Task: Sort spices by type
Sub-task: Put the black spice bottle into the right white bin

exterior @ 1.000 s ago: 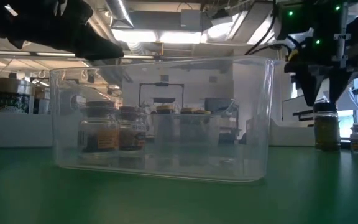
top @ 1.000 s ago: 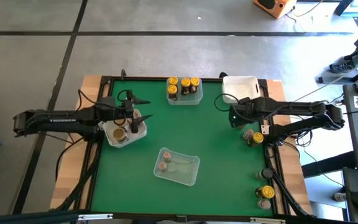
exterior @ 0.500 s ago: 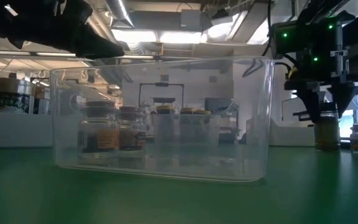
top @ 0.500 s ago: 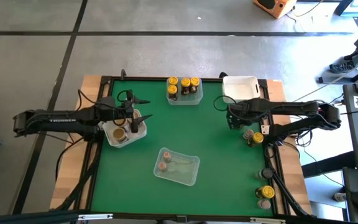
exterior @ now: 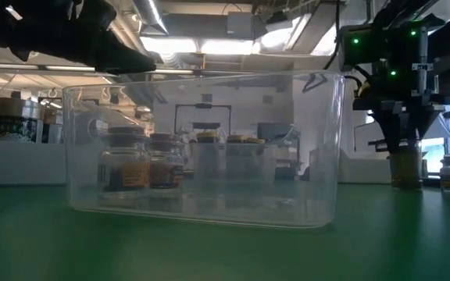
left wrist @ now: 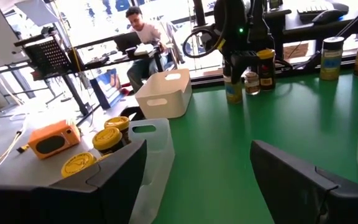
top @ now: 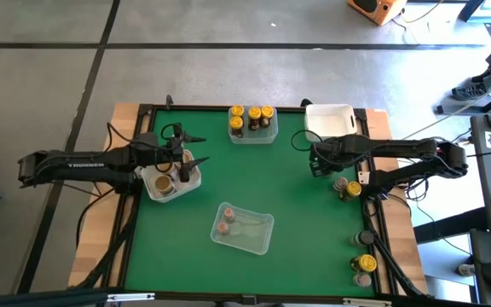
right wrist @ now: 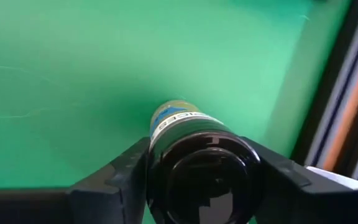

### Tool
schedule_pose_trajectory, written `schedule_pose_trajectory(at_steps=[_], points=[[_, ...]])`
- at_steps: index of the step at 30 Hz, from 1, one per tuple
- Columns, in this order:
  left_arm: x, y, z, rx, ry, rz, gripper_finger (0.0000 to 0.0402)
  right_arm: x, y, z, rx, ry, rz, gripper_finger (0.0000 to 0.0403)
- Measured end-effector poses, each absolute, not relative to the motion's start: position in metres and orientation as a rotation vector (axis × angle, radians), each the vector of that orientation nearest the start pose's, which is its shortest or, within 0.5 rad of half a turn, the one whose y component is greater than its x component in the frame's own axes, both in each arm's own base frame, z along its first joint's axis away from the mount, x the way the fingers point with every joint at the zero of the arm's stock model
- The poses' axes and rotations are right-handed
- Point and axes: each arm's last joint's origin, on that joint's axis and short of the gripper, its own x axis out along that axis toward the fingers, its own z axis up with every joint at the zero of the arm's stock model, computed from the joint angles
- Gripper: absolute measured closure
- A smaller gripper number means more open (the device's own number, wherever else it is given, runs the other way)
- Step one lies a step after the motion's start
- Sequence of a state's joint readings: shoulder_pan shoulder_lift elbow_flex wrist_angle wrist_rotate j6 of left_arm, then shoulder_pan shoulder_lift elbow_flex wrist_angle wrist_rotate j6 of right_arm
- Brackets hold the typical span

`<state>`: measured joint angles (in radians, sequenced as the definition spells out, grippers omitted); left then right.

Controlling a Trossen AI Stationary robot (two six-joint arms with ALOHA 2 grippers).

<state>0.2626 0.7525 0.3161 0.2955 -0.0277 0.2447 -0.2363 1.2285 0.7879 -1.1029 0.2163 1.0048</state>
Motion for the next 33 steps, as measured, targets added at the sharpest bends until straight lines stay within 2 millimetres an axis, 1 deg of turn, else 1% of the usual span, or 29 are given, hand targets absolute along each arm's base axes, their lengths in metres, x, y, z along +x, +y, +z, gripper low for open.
schedule_pose_trajectory(at_steps=[3,5,8,14,16,18,21,24,28,33], points=[[0.164,0.045,0.221,0.225,0.175,0.271,0.0116,0.182,-0.05,0.218,0.798,1.194,-1.061,0.0191],[0.164,0.045,0.221,0.225,0.175,0.272,0.0116,0.188,-0.051,0.232,0.811,1.162,-1.026,0.0189],[0.164,0.045,0.221,0.224,0.175,0.272,0.0116,0.193,-0.059,0.257,0.772,1.11,-1.014,0.0189],[0.164,0.045,0.221,0.224,0.175,0.272,0.0116,0.193,-0.089,0.308,0.618,0.919,-1.113,0.0188],[0.164,0.045,0.221,0.224,0.174,0.272,0.0116,0.193,-0.103,0.321,0.569,0.84,-1.147,0.0186],[0.164,0.045,0.221,0.224,0.174,0.272,0.0116,0.193,-0.116,0.329,0.537,0.769,-1.152,0.0187],[0.164,0.045,0.221,0.224,0.175,0.272,0.0116,0.189,-0.138,0.333,0.508,0.705,-1.168,0.0189],[0.164,0.045,0.221,0.224,0.174,0.272,0.0116,0.184,-0.159,0.329,0.501,0.706,-1.218,0.0188],[0.164,0.045,0.221,0.224,0.174,0.272,0.0116,0.18,-0.186,0.312,0.567,0.774,-1.226,0.0186],[0.164,0.045,0.221,0.224,0.174,0.272,0.0116,0.187,-0.21,0.284,0.629,0.884,-1.208,0.0187]])
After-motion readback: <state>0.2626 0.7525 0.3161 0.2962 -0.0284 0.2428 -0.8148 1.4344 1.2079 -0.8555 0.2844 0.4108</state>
